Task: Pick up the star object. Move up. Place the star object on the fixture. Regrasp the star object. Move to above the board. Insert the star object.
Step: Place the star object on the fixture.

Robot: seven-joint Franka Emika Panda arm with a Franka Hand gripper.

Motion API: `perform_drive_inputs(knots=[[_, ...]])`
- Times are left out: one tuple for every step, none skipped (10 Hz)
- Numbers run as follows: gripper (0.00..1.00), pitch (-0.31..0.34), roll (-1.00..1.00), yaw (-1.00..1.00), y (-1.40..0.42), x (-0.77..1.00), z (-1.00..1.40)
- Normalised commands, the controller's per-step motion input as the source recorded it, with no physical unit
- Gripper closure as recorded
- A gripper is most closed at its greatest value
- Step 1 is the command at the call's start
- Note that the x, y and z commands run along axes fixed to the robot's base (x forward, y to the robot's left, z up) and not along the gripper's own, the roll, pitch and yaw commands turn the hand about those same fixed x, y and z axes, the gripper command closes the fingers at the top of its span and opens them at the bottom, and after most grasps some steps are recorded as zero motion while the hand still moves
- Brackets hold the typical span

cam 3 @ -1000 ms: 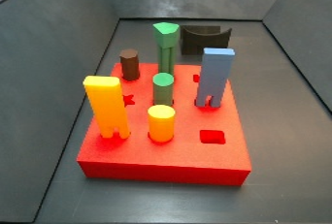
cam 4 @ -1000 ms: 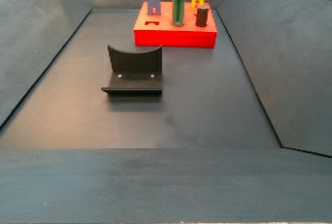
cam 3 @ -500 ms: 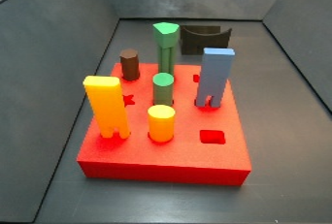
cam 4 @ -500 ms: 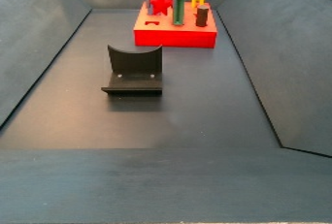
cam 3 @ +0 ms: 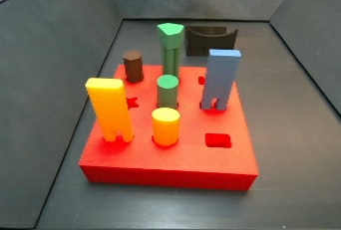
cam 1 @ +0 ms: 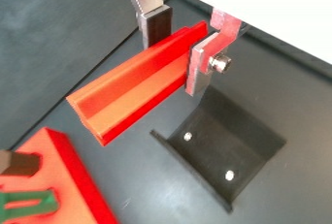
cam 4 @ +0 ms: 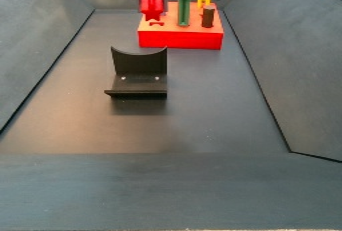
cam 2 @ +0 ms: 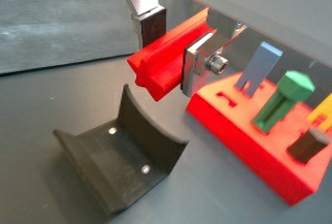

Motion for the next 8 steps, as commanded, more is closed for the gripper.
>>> perform_drive_inputs(knots=[[1.0,0.106,-0.32,-0.12,0.05,0.48,-0.01],[1.0,0.089,-0.21,-0.1,0.04,0.38,-0.01],[1.0,0.076,-0.19,-0.09,0.04,0.3,-0.01],[1.0,0.071,-0.19,-0.08,0.04,0.23,-0.01],[1.0,-0.003,-1.0,-0.07,0.06,0.13,-1.0],[1.0,-0.004,-1.0,-0.08,0.07,0.11,-1.0],[1.0,0.008,-1.0,-0.08,0.08,0.12,-1.0],[1.0,0.043,-1.0,-0.08,0.08,0.13,-1.0]])
